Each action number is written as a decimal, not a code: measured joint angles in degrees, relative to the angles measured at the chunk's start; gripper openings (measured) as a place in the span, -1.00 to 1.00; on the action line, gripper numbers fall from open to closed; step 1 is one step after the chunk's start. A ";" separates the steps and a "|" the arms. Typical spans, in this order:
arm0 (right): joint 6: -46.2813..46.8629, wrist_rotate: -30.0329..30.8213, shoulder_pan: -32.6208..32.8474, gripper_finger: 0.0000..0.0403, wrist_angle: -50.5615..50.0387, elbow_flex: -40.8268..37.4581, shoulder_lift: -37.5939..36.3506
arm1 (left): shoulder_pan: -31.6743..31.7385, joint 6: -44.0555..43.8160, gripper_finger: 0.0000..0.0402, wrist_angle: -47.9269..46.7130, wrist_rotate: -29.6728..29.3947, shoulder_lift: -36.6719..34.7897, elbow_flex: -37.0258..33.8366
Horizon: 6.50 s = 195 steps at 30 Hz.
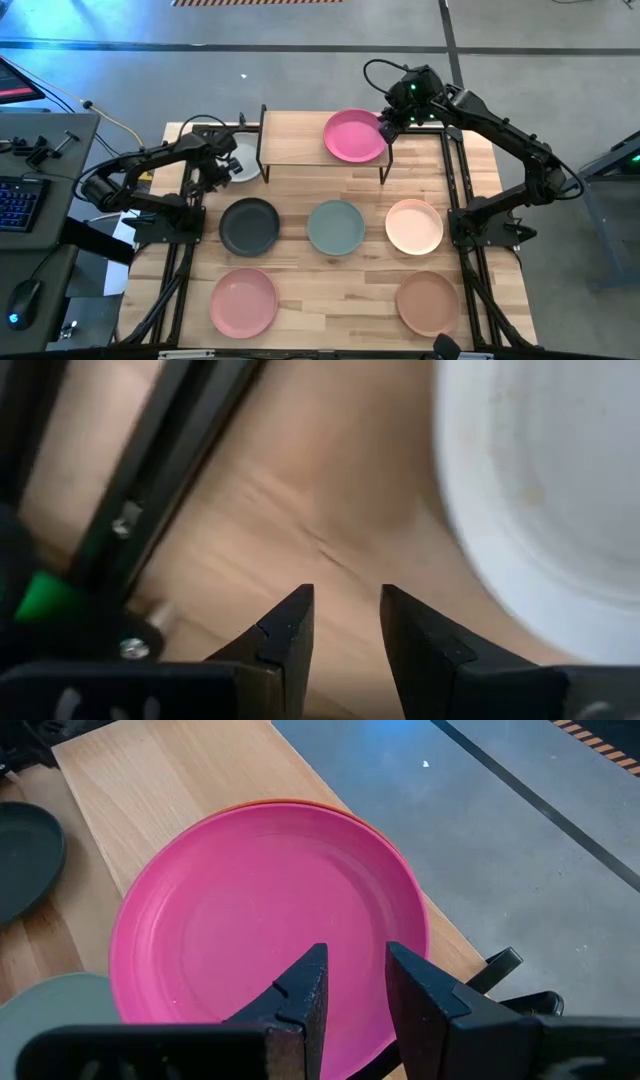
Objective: Place and stack plates onto a shelf
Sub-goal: Stack the white plate on top of the pink plate on the shelf
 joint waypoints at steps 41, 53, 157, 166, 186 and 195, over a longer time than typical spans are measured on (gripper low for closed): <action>-1.95 0.00 0.00 -0.59 -0.02 0.00 0.00 | 0.15 -5.53 -0.46 0.29 -5.66 -8.82 0.00; -1.93 0.00 -0.02 -0.59 0.00 0.00 0.00 | 0.15 -5.09 -0.46 0.32 -6.12 -4.59 0.00; 3.32 0.20 0.00 -0.59 0.01 0.00 0.00 | 0.17 3.63 -1.00 19.80 -19.72 -42.21 0.02; 6.14 0.20 0.07 -0.59 0.02 0.00 0.00 | 0.15 8.06 -1.00 30.91 -11.44 -42.09 0.05; 18.89 -0.33 8.89 -0.05 13.55 -0.01 0.00 | -5.55 19.45 -1.00 29.56 -3.59 -31.31 14.94; 21.74 1.74 12.25 -0.05 24.51 0.00 0.00 | -10.21 19.09 -1.00 30.00 -4.17 -24.34 15.89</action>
